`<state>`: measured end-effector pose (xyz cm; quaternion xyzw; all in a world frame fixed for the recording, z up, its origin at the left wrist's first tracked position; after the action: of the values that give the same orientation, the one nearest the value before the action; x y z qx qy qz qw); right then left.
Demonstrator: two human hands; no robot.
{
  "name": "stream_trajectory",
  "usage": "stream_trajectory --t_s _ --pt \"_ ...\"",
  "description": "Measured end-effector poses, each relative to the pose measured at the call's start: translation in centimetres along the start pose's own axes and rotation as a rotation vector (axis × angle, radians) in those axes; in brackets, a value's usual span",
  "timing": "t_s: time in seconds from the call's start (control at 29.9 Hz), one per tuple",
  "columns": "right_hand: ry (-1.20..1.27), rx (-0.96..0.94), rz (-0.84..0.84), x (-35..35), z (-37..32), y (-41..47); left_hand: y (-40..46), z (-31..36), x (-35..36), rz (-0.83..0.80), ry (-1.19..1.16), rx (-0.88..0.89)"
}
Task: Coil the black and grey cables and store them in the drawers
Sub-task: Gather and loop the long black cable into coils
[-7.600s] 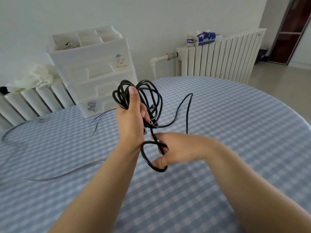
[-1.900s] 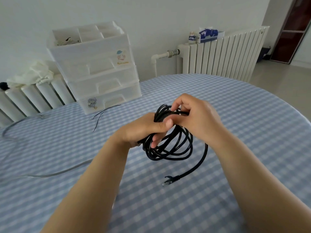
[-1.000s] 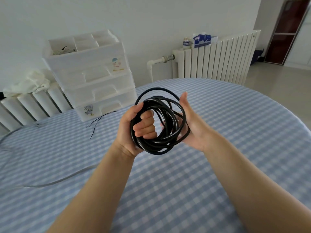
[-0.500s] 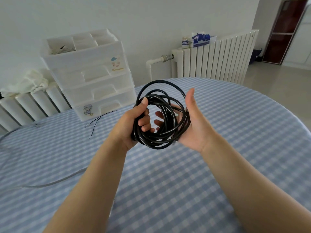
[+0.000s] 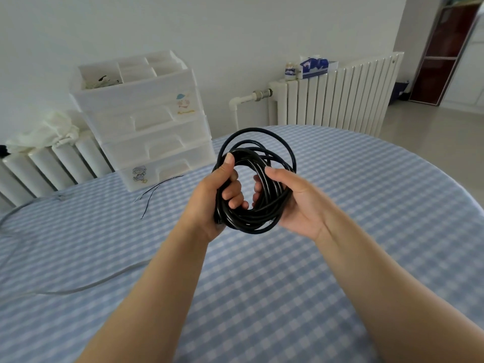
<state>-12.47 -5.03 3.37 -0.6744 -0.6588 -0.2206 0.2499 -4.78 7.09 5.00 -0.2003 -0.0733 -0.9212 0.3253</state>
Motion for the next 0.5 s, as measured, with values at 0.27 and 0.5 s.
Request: stream_trajectory --t_s 0.27,0.5 --pt "0.026 0.011 -0.012 0.3 0.6 0.4 0.0 0.3 -0.1 0.013 0.042 -0.063" --pt "0.011 -0.025 -0.028 0.5 1.0 0.7 0.2 0.7 -1.5 0.093 0.278 -0.080"
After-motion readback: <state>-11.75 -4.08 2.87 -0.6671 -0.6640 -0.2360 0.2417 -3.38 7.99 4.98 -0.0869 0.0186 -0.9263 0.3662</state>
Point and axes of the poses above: each hand's wrist, its own y-axis towards the middle knuckle, its own x-axis out of the palm, z = x × y, the point moved 3 cm from there along y, towards the middle knuckle, and after that the axes turned 5 degrees about -z, right-handed, at the moved point
